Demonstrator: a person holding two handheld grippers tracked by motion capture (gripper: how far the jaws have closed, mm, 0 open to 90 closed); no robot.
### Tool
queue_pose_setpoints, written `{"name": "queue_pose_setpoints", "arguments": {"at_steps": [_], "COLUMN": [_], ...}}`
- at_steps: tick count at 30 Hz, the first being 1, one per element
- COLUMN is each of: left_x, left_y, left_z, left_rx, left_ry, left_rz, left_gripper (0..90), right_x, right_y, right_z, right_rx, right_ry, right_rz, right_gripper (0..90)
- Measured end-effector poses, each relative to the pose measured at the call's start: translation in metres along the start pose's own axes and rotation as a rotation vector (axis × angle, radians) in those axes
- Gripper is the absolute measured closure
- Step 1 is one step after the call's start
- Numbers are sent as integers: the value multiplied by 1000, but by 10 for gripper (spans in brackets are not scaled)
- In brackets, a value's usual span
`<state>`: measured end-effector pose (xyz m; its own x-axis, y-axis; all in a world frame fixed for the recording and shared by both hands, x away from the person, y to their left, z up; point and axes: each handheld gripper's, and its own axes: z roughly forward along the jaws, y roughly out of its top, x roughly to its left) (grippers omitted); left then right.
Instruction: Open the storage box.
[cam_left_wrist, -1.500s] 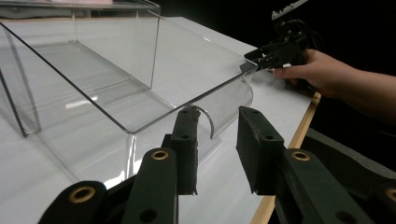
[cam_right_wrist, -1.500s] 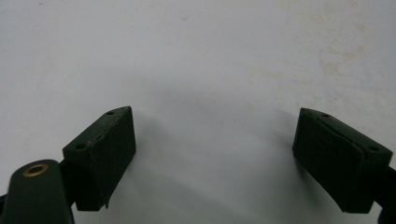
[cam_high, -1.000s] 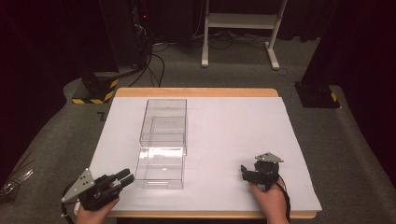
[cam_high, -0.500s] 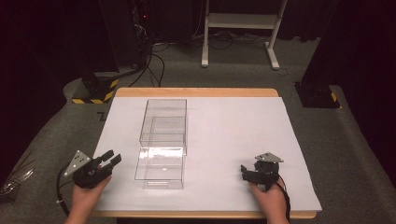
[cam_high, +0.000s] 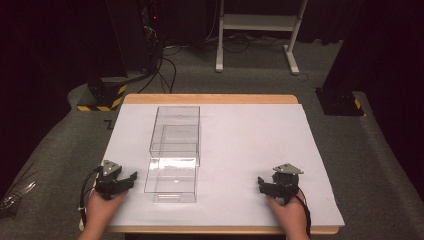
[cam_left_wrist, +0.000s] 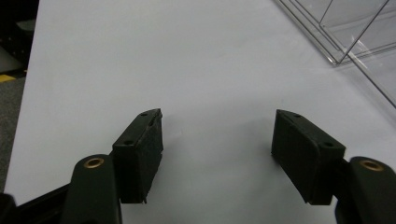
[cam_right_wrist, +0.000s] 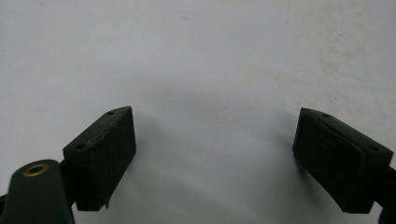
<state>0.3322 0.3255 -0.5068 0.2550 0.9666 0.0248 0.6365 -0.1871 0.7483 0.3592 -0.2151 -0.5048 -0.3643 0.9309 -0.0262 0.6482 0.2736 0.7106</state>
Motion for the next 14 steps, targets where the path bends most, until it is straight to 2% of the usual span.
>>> {"name": "queue_pose_setpoints", "arguments": {"at_steps": [1, 14], "left_x": [1, 0], "left_y": [0, -1], "left_z": [0, 1], "left_rx": [-2, -2], "left_ry": [-9, -14], "left_rz": [-15, -9], "left_gripper": [335, 306], "right_x": [0, 0], "right_y": [0, 0], "right_z": [0, 0], "right_rx": [0, 0], "right_ry": [0, -2], "right_rz": [0, 2], "right_gripper": [134, 135]}}
